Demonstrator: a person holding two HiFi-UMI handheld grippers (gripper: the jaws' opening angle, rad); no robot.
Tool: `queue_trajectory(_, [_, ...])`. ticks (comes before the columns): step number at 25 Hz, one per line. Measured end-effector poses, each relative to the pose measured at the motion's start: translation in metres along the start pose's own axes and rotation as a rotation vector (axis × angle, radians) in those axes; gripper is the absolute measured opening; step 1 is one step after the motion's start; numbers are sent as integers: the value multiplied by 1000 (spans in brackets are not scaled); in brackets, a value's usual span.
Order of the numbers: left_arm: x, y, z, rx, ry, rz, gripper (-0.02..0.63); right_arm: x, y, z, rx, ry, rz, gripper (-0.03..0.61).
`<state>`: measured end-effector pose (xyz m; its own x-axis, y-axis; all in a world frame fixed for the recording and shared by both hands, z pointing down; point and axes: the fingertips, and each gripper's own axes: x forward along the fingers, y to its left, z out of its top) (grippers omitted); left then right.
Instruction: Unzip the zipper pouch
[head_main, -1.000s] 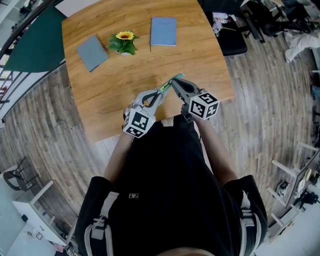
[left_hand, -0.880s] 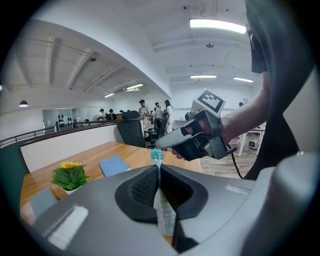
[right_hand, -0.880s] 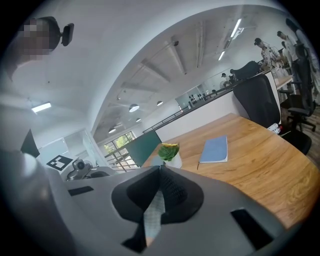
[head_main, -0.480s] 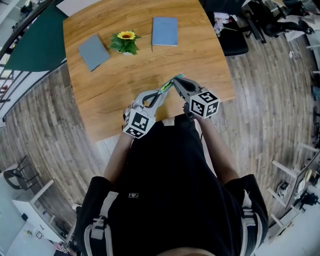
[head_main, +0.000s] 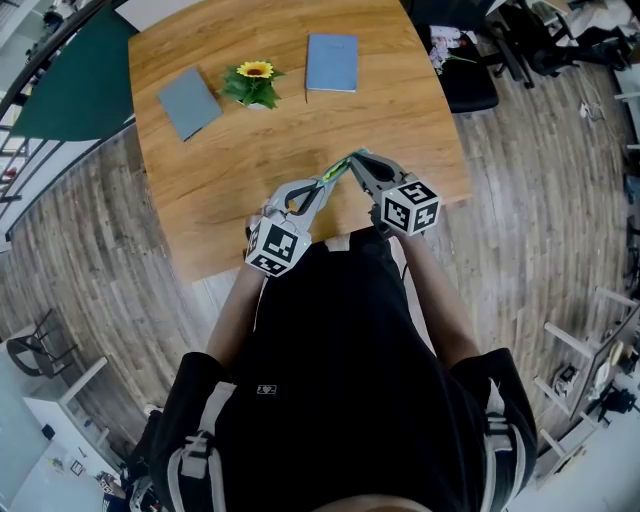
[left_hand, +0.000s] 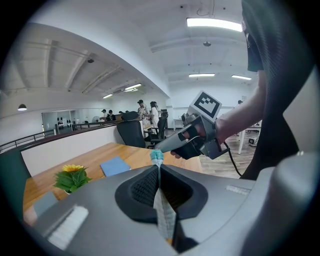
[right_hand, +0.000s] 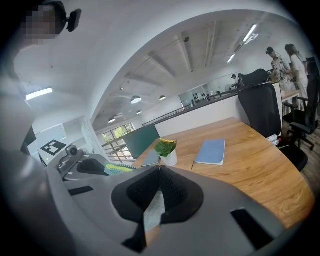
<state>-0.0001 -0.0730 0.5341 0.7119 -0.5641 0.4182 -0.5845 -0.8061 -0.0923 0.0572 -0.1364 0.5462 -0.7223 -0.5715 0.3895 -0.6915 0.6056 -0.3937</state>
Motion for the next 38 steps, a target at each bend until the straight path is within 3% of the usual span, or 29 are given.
queue_trajectory(38, [-4,-16,7,27,-15,-30,5,-18,-21,-5,2,-12,-68,5])
